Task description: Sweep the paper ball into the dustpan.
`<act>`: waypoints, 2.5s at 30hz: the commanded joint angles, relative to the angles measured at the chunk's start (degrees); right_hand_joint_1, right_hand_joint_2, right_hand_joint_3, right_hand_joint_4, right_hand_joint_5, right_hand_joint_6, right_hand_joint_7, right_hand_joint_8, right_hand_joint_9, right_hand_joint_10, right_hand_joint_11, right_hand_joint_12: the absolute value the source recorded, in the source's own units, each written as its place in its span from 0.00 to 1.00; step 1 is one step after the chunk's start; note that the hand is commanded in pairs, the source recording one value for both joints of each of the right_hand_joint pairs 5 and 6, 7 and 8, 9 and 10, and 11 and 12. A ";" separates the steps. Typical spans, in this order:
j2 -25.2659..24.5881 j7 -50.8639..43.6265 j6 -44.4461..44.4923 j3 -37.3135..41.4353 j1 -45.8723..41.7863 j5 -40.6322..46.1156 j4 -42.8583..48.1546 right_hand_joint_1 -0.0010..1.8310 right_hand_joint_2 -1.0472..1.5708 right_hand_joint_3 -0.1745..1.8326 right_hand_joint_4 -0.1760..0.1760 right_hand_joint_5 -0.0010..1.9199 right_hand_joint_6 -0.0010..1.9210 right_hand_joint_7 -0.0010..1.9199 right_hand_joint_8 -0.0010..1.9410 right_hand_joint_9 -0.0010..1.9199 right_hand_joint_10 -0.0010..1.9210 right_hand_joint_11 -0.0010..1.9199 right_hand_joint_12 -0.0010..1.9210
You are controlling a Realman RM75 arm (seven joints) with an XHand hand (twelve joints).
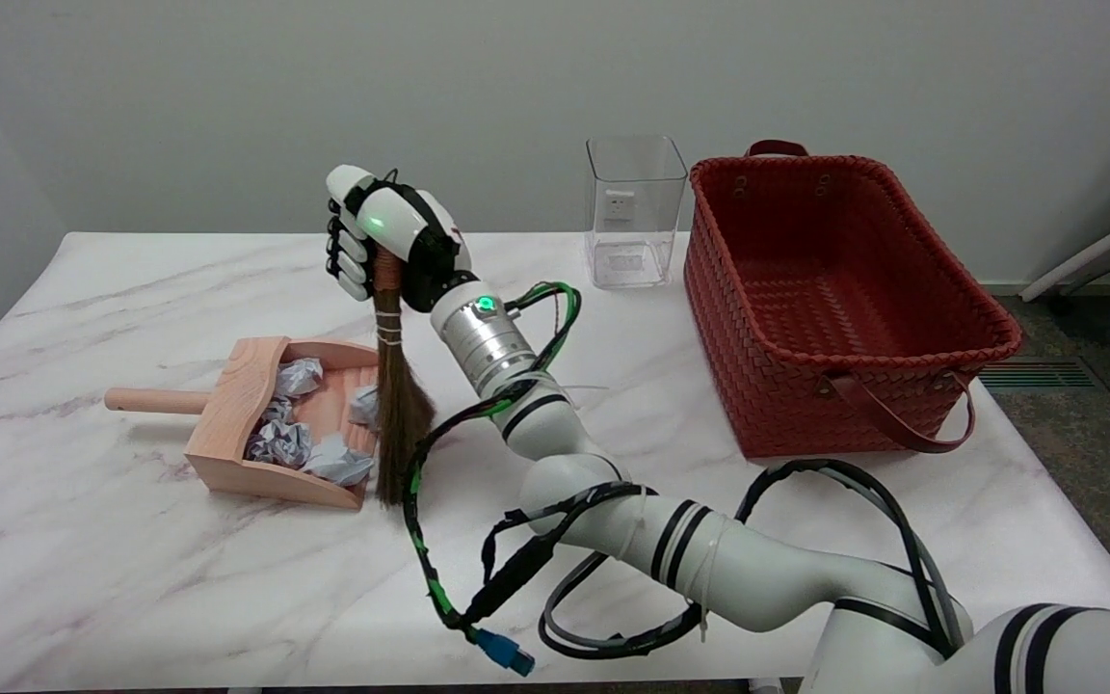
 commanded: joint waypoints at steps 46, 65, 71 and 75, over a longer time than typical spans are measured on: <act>6.25 2.71 2.22 3.50 0.00 -2.82 0.98 0.50 0.88 0.70 0.50 1.00 1.00 1.00 0.99 1.00 1.00 0.96 0.96; 15.79 -2.17 8.23 9.46 -4.75 -2.68 11.35 0.50 0.91 0.69 0.50 1.00 1.00 1.00 0.99 1.00 1.00 0.94 0.94; 19.41 -2.17 9.08 13.31 -8.89 -2.63 24.84 0.49 0.92 0.70 0.50 1.00 1.00 1.00 0.99 1.00 1.00 0.94 0.94; 21.56 -2.17 8.43 15.27 -12.97 -2.60 31.24 0.49 0.92 0.71 0.50 1.00 1.00 1.00 0.99 1.00 1.00 0.94 0.94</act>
